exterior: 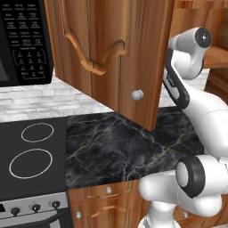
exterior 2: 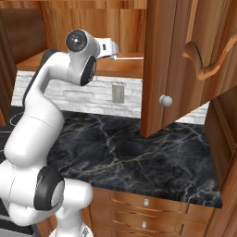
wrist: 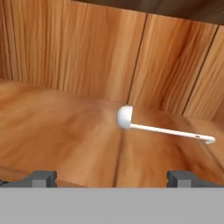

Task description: Open the cabinet and move the ladle to the pot. Then close the cabinet.

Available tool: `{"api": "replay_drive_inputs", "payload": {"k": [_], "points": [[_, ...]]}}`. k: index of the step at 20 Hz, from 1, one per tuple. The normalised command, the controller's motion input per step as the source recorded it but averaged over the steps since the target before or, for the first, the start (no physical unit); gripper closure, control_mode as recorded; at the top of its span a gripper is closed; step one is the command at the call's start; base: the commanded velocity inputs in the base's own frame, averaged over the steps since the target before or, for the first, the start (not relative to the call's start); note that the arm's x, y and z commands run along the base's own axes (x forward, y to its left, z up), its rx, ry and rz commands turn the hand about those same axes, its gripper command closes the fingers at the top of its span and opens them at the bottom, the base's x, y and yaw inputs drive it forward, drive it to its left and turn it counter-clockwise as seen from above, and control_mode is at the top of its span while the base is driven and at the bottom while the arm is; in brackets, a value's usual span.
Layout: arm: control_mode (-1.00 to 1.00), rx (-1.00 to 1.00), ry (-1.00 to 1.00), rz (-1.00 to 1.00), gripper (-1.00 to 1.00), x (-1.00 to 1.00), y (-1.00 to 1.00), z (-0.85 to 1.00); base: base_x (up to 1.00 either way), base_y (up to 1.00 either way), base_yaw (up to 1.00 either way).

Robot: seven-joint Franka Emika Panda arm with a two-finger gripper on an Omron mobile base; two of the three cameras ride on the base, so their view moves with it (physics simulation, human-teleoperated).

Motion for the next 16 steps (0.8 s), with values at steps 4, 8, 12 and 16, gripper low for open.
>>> {"api": "replay_drive_inputs", "payload": {"k": [4, 8, 12, 16], "points": [[-1.00, 0.03, 0.01, 0.00, -1.00, 0.35, 0.00, -0.01, 0.00, 0.00, 0.00], [-1.00, 0.04, 0.05, 0.00, -1.00, 0.32, 0.00, 0.00, 0.00, 0.00, 0.00], [-1.00, 0.02, 0.09, 0.00, -1.00, 0.37, 0.00, -0.04, 0.00, 0.00, 0.00], [-1.00, 0.00, 0.05, 0.00, -1.00, 0.36, 0.00, -0.03, 0.00, 0.00, 0.00]]}}
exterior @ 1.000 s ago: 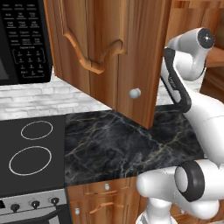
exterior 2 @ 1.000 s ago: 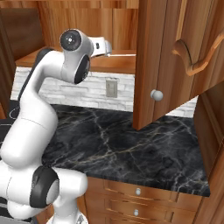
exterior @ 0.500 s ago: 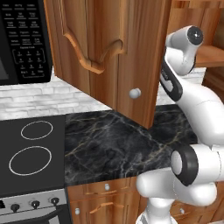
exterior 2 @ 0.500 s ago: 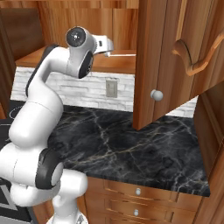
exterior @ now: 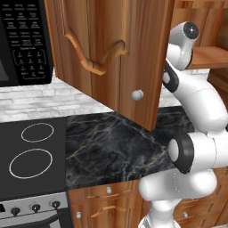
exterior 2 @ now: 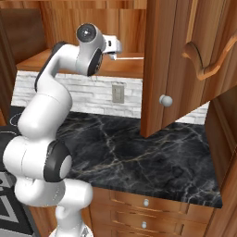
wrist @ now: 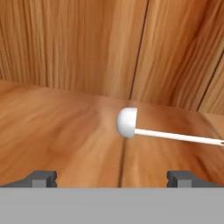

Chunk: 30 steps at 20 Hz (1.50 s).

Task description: Open the cabinet and move the ladle to the pot. Then close the cabinet.

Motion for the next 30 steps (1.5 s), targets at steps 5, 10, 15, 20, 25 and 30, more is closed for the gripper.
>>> {"api": "replay_drive_inputs", "payload": {"k": [5, 10, 15, 20, 25, 30], "points": [[-1.00, 0.00, 0.00, 0.00, -1.00, 0.37, 0.00, -0.04, 0.00, 0.00, 0.00], [-1.00, 0.00, 0.00, 0.00, -1.00, 0.38, 0.00, -0.15, 0.00, 0.00, 0.00], [-1.00, 0.00, 0.00, 0.00, -1.00, 0.32, -0.01, -0.10, 0.00, 0.00, 0.00], [-1.00, 0.00, 0.00, 0.00, -1.00, 0.31, -0.01, -0.06, 0.00, 0.00, 0.00], [-1.00, 0.00, 0.00, 0.00, -1.00, 0.32, -0.05, -0.08, 0.00, 0.00, 0.00], [-1.00, 0.00, 0.01, 0.00, -1.00, 0.27, -0.10, -0.03, 0.00, 0.00, 0.00]]}}
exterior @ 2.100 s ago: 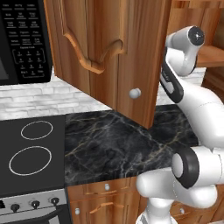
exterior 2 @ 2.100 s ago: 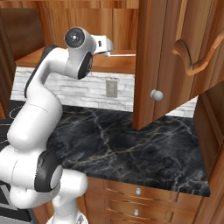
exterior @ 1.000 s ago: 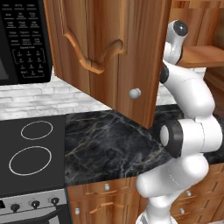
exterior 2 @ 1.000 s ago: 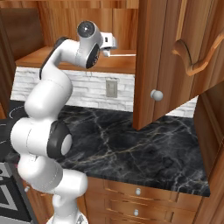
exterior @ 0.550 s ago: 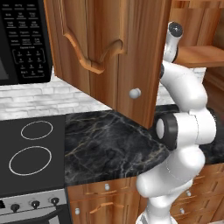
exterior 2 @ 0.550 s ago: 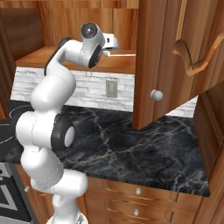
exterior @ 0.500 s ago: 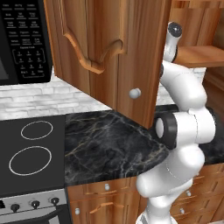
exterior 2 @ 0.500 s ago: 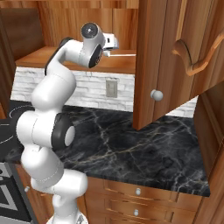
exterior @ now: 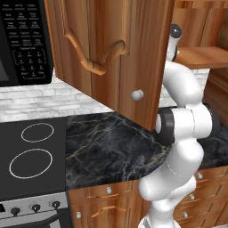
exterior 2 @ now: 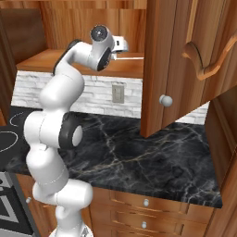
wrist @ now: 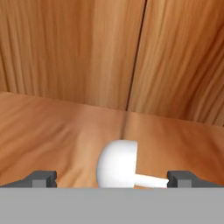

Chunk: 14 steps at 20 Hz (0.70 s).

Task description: Open the cabinet and move the ladle to the pot. Then close the cabinet.

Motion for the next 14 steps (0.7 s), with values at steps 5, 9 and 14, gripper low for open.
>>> {"api": "replay_drive_inputs", "payload": {"k": [5, 9, 14], "points": [[-1.00, 0.00, 0.03, 0.00, -1.00, 0.16, -0.05, 0.00, 0.00, 0.00, 0.00], [-1.00, 0.00, 0.03, 0.00, -1.00, 0.14, 0.00, -0.08, 0.00, 0.00, 0.00], [-1.00, 0.00, 0.02, 0.00, -1.00, 0.13, 0.00, -0.08, 0.00, 0.00, 0.00]]}}
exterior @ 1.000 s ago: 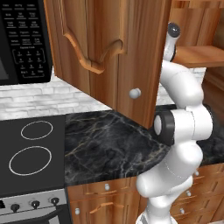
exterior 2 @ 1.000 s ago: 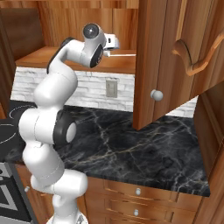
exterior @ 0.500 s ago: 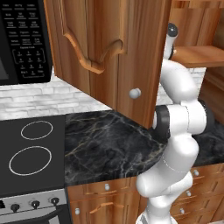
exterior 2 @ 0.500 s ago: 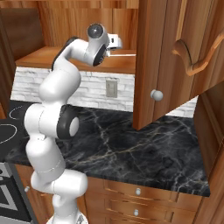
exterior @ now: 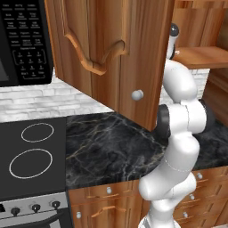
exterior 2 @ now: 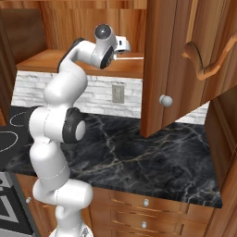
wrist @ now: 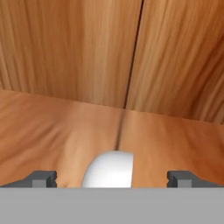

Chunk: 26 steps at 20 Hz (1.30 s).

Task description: Open the cabinet and move the ladle to the pot. Then close the cabinet.

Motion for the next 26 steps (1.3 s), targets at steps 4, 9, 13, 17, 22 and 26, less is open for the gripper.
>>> {"api": "replay_drive_inputs", "payload": {"k": [4, 9, 13, 17, 22, 26], "points": [[-1.00, 0.00, 0.00, 0.00, -1.00, 0.10, 0.00, -0.06, 0.00, 0.00, 0.00], [-1.00, 0.00, 0.01, 0.00, -1.00, 0.01, 0.00, -0.04, 0.00, 0.00, 0.00], [-1.00, 0.00, 0.00, 0.00, 1.00, 0.00, 0.00, -0.15, 0.00, 0.00, 0.00], [-1.00, 0.00, 0.00, 0.00, 1.00, 0.00, 0.00, -0.16, 0.00, 0.00, 0.00], [-1.00, 0.00, 0.00, 0.00, 1.00, 0.00, 0.00, -0.02, 0.00, 0.00, 0.00], [-1.00, 0.00, -0.02, 0.00, 1.00, -0.22, -0.02, 0.00, 0.00, 0.00, 0.00]]}}
